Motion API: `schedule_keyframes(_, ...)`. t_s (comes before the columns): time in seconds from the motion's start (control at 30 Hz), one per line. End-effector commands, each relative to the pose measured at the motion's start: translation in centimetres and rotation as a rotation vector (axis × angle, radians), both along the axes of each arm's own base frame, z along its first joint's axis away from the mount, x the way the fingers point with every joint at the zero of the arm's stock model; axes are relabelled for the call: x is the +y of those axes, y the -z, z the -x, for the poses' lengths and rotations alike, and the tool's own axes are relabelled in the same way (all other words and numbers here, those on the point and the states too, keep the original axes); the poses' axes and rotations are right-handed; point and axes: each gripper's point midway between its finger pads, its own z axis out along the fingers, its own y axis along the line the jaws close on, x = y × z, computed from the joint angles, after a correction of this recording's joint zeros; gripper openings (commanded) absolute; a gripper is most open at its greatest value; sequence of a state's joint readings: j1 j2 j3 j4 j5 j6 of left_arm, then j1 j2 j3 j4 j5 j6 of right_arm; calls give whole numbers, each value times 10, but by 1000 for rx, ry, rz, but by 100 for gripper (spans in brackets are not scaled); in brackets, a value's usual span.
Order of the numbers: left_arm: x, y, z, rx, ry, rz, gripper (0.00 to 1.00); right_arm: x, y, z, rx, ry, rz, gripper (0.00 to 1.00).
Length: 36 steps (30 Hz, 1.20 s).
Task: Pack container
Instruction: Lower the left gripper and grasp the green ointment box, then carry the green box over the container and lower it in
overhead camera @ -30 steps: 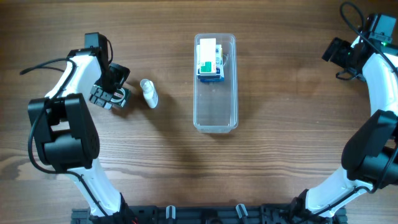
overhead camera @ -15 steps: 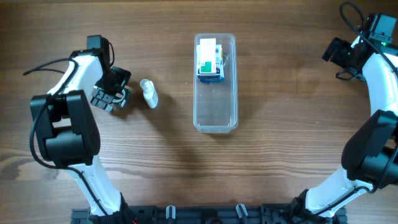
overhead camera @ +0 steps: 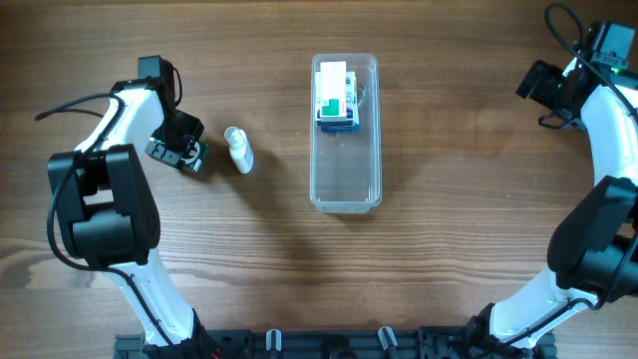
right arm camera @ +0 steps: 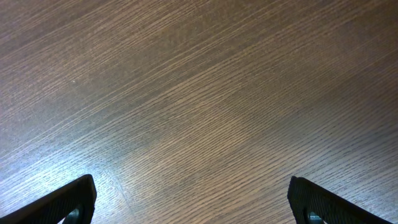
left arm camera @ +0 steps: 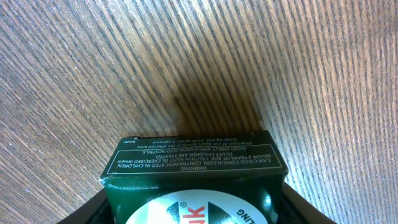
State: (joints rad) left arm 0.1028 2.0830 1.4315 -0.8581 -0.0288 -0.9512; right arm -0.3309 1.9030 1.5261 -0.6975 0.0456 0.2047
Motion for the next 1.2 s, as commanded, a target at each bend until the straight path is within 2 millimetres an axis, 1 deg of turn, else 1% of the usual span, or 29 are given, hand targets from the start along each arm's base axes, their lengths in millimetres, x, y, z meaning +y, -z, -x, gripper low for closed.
schedule_keyframes(0.0,-2,11,2,16,1,15,51,0,8,1,15,12,-9,100)
schedule_keyframes(0.07,-2,5,-1,0,2,13,50,0,8,1,15,12,-9,100)
schedule_keyframes(0.13,-1,-4,-5,-25,4,10,49,0,8,1,15,12,-9,100)
schedule_keyframes(0.33,0,-56,-15,-113,12,0,47,0,8,1,15,12,-9,100)
schedule_keyframes(0.43,-1,-93,-19,-196,36,-8,48,0,8,1,15,12,-9,100)
schedule_keyframes(0.5,-4,-122,-19,-265,38,-4,48,0,8,1,15,12,-9,100)
schedule_keyframes(0.57,-13,-155,-18,-352,55,17,48,0,8,1,15,12,-9,100)
schedule_keyframes(0.6,-20,-175,-17,-405,73,26,48,0,8,1,15,12,-9,100)
schedule_keyframes(0.63,-27,-190,-15,-445,89,25,49,0,8,1,15,12,-9,100)
schedule_keyframes(0.7,-50,-223,-9,-534,146,30,49,0,8,1,15,12,-9,100)
schedule_keyframes(0.77,-84,-251,-4,-621,231,49,50,0,8,1,15,12,-9,100)
schedule_keyframes(0.8,-105,-261,-2,-659,282,64,51,0,8,1,15,12,-9,100)
schedule_keyframes(0.87,-148,-272,-1,-713,384,90,51,0,8,1,15,12,-9,100)
schedule_keyframes(0.9,-169,-273,0,-728,430,96,51,0,8,1,15,12,-9,100)
schedule_keyframes(0.97,-200,-269,0,-738,496,86,51,0,8,1,15,12,-9,100)
schedule_keyframes(1.03,-230,-255,2,-727,569,50,53,0,8,1,15,12,-9,100)
schedule_keyframes(1.1,-263,-241,4,-721,697,37,55,0,8,1,15,12,-9,100)
schedule_keyframes(1.17,-290,-224,7,-700,773,41,57,0,8,1,15,12,-9,100)
